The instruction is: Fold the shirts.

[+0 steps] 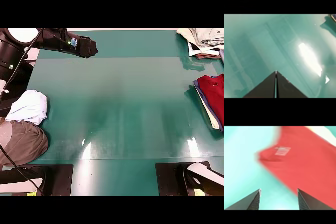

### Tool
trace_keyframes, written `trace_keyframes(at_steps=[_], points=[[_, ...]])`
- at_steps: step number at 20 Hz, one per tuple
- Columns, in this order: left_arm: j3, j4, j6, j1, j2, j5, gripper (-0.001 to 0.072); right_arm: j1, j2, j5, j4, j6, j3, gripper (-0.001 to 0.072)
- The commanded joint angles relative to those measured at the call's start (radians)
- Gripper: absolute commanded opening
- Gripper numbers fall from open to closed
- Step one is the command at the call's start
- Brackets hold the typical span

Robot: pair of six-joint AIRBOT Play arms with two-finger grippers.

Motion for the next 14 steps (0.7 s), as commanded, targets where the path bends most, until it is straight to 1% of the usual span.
trace_keyframes(at_steps=[1, 4, 5, 6, 7, 8, 9, 11, 14], points=[[0.0, 0.0, 0.0, 0.0, 0.0, 0.003, 0.0023, 0.278, 0.0, -0.001, 0.061, 0.0, 0.075, 0.0528], [0.0, 0.0, 0.0, 0.0, 0.0, 0.034, 0.0023, 0.538, 0.0, -0.028, 0.06, 0.0, 0.082, 0.0527], [0.0, 0.0, 0.0, 0.0, 0.0, 0.046, 0.0023, 0.614, 0.0, -0.043, 0.056, 0.0, 0.082, 0.0507], [0.0, 0.0, 0.0, 0.0, 0.0, 0.056, 0.0022, 0.679, 0.0, -0.06, 0.056, 0.0, 0.082, 0.0461], [0.0, 0.0, 0.0, 0.0, 0.0, 0.068, 0.0023, 0.736, 0.0, -0.079, 0.057, 0.0, 0.082, 0.0341], [0.0, 0.0, 0.0, 0.0, 0.0, 0.081, 0.0023, 0.792, 0.0, -0.092, 0.057, -0.001, 0.083, 0.0159], [0.001, 0.0, 0.0, 0.0, 0.0, 0.092, 0.0023, 0.837, 0.0, -0.097, 0.057, 0.0, 0.083, 0.0019], [0.001, 0.0, 0.0, 0.0, 0.0, 0.11, 0.0023, 0.904, 0.0, -0.097, 0.057, -0.019, 0.083, 0.0018], [0.001, 0.0, 0.0, 0.0, 0.0, 0.138, 0.0022, 0.945, 0.0, -0.097, 0.057, -0.02, 0.082, 0.0019]])
